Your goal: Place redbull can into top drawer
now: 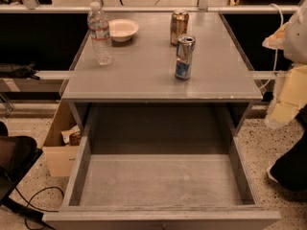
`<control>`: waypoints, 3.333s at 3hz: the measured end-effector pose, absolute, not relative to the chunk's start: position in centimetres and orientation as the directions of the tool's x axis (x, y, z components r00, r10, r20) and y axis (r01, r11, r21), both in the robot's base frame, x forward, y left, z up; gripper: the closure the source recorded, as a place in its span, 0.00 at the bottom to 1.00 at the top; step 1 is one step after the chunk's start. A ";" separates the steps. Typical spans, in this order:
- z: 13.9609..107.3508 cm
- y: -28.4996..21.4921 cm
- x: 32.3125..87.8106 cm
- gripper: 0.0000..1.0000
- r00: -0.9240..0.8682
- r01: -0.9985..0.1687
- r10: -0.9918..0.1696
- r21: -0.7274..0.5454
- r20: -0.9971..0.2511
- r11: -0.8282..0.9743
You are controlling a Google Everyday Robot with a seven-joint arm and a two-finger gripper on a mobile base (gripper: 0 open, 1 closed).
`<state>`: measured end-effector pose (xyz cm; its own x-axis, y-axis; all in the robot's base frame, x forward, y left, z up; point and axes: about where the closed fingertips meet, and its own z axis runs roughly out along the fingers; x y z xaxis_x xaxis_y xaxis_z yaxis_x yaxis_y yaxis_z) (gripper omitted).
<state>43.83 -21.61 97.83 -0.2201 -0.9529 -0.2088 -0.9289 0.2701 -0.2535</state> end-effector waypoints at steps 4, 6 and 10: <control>95.1 -20.8 50.1 0.00 -0.222 -0.841 -0.742 -0.261 -0.632 0.473; 96.6 -17.6 57.7 0.00 -0.137 -0.727 -0.554 -0.297 -0.821 0.619; 90.7 -12.3 67.3 0.00 -0.051 -0.603 -0.227 -0.152 -0.972 0.783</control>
Offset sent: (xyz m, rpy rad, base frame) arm 0.0398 -0.0070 -0.0071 0.2080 -0.1340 -0.0468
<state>67.32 -12.26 90.68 -0.0506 -0.2275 -0.9725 -0.6031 0.7831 -0.1518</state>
